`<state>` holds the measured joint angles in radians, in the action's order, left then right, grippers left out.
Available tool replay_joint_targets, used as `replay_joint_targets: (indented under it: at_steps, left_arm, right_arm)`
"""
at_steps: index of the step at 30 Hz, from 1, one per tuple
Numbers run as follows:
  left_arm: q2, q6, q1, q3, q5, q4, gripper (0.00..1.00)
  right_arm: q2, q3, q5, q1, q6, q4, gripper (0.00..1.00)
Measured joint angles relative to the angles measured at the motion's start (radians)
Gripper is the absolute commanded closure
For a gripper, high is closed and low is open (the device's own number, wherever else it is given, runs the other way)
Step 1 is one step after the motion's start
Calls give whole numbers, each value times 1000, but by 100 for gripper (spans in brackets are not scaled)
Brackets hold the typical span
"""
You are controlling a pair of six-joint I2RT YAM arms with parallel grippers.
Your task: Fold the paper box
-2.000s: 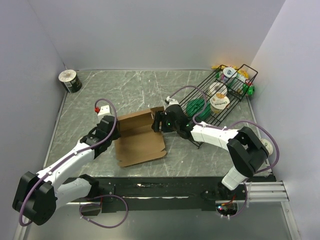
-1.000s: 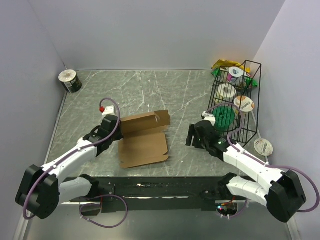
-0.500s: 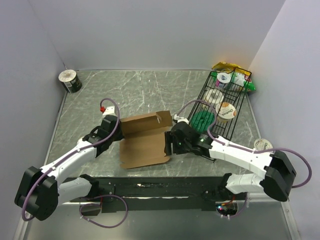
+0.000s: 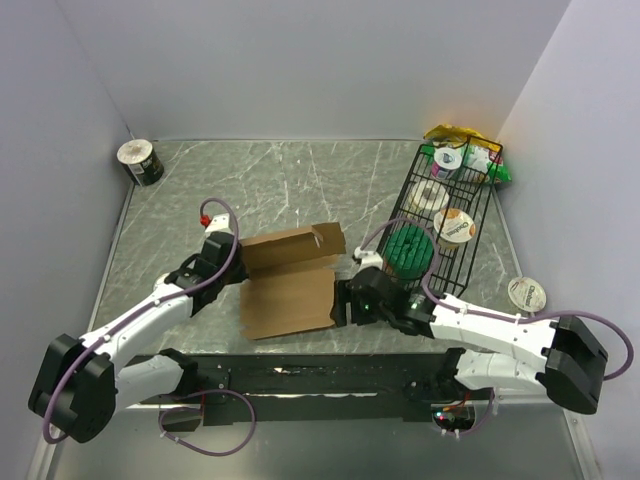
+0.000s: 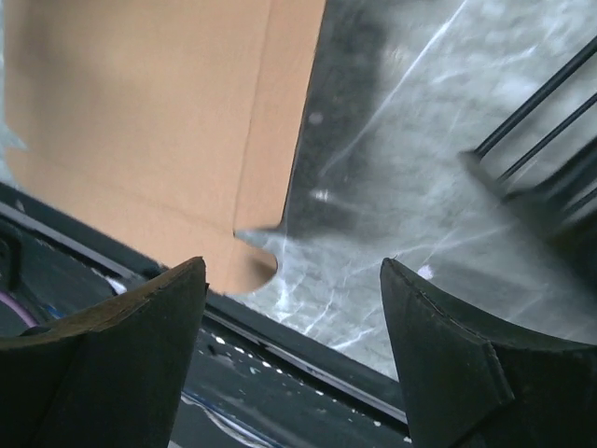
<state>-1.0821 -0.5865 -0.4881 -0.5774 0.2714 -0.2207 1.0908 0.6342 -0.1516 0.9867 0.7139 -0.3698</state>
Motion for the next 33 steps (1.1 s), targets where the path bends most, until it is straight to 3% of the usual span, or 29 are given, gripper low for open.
replay_joint_targets:
  at_steps: [9, 18, 23, 33]
  left_arm:
    - [-24, 3, 0, 0, -16, 16, 85]
    - [-35, 7, 0, 0, -13, 20, 85]
    - [-16, 6, 0, 0, -2, 18, 85]
    - [6, 6, 0, 1, 15, 15, 85]
  right_arm:
    - [1, -20, -53, 147, 34, -50, 13]
    - [-1, 237, -22, 224, 13, -94, 18]
    - [64, 319, 14, 136, -32, -32, 18]
    - [239, 312, -15, -115, -129, 42, 18]
